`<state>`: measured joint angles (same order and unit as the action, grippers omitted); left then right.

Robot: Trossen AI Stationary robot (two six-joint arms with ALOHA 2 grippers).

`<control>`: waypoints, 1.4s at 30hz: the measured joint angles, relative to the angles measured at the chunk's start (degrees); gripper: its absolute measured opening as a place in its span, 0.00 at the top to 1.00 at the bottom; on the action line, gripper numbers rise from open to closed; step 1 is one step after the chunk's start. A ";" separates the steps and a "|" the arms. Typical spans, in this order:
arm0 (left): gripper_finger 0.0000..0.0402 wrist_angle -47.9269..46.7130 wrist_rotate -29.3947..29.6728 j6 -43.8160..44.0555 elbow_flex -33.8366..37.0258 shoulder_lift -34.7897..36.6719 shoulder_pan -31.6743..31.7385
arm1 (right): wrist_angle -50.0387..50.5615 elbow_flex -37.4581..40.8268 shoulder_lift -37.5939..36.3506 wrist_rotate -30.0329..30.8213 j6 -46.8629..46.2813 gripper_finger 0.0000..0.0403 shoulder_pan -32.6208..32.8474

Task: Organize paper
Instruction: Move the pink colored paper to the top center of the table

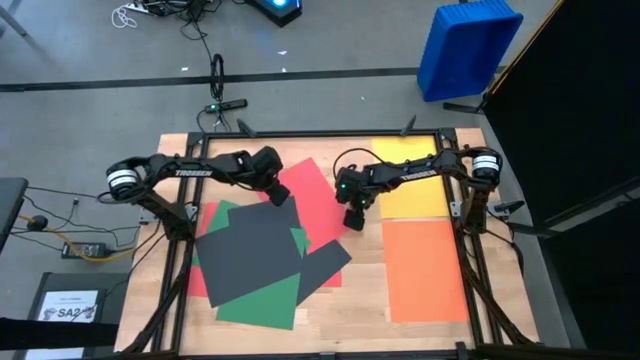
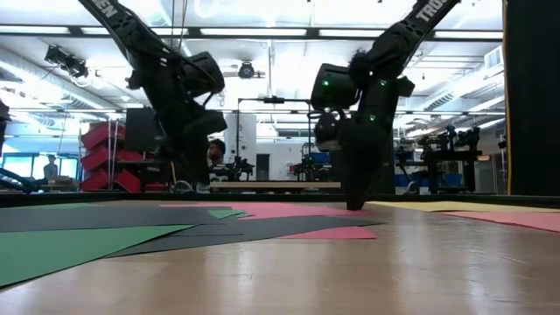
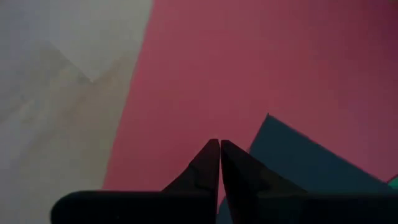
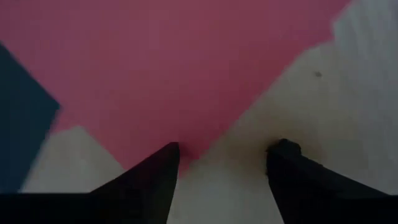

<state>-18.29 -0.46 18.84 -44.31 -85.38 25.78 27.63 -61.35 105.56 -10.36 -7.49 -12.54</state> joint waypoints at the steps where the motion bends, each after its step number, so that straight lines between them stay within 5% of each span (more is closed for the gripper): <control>1: 1.00 0.04 -0.36 0.25 0.02 -0.70 0.00 | -1.09 0.36 -0.01 -1.26 -0.43 0.48 -0.08; 16: 1.00 11.30 -8.01 1.31 -0.35 -11.55 0.02 | -8.93 1.82 0.19 -8.55 -3.88 0.51 0.15; 42: 1.00 14.27 -9.05 1.39 -0.09 -11.98 -0.02 | -18.59 1.80 0.18 -19.95 -5.72 0.51 1.18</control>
<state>-4.01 -9.52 20.23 -44.40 -97.36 25.76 9.04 -59.55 105.73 -30.31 -13.21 -11.36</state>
